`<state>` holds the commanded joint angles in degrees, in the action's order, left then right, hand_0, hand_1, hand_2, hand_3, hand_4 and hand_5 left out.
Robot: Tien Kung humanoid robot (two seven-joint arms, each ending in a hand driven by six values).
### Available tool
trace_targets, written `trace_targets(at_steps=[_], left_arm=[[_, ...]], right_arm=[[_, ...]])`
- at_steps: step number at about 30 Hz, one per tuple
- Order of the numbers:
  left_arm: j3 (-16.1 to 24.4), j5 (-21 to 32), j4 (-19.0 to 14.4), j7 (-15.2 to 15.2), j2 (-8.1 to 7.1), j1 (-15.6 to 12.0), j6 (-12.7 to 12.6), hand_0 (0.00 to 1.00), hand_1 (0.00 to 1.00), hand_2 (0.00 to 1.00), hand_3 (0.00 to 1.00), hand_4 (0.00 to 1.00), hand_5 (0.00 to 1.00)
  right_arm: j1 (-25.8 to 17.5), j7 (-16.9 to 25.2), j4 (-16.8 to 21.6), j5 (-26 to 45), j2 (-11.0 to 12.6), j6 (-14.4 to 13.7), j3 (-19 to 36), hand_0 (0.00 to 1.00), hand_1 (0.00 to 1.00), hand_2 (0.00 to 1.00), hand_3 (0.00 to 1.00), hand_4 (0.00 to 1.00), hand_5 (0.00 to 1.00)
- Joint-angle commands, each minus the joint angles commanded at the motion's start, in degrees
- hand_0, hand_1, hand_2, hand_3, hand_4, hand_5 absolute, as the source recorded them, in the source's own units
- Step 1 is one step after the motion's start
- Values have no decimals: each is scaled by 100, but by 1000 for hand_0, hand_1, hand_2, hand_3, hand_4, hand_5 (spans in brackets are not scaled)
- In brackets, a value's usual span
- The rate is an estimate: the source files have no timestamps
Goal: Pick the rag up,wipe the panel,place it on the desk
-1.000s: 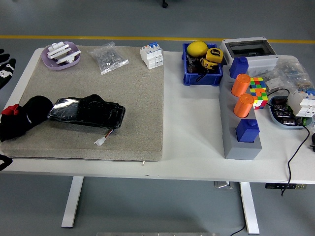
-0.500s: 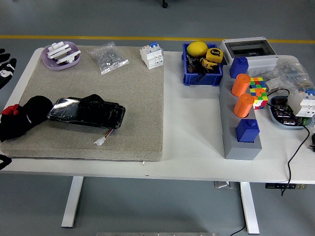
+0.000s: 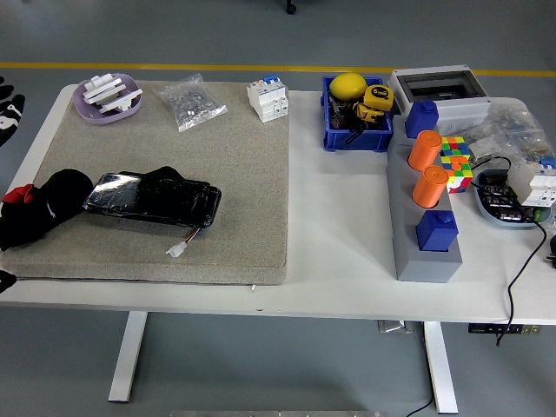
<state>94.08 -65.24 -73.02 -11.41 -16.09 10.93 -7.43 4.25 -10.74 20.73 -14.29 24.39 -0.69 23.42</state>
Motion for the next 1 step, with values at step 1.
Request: trace_targets(at_steps=[1], left_arm=[[-1,-2,8,4,-3,-1,1,706,717,621,578,776,121]], right_arm=[[0,-2,-3,5,-4,2,-9,743,574,670,652,998,624]])
